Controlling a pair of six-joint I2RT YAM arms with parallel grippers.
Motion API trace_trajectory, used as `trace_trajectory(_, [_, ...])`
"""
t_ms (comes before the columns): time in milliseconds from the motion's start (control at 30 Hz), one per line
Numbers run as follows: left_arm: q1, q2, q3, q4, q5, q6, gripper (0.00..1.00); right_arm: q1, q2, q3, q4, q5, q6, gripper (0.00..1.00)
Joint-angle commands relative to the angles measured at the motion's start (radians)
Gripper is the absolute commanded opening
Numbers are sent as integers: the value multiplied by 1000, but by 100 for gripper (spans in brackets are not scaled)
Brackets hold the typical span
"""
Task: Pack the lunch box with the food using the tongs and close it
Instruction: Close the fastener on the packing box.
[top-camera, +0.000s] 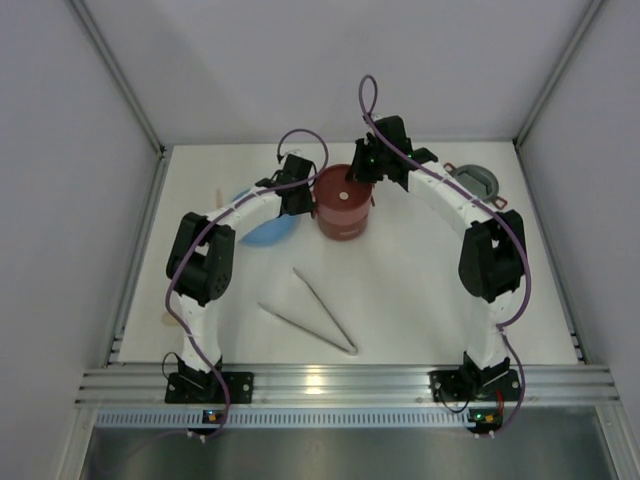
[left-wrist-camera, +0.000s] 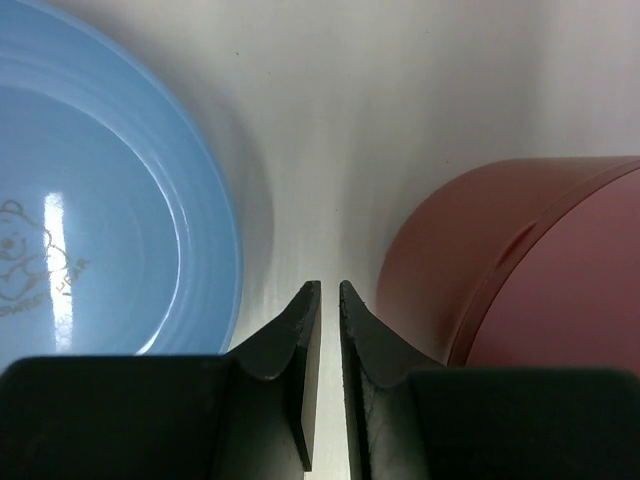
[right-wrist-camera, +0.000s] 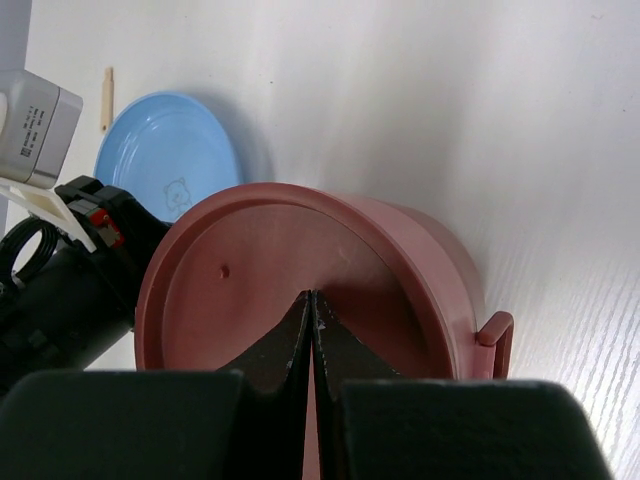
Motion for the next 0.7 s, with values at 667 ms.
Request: trace_trajectory(667, [0, -106, -83, 78, -41, -42, 31, 29, 83, -28, -152, 77, -52, 0])
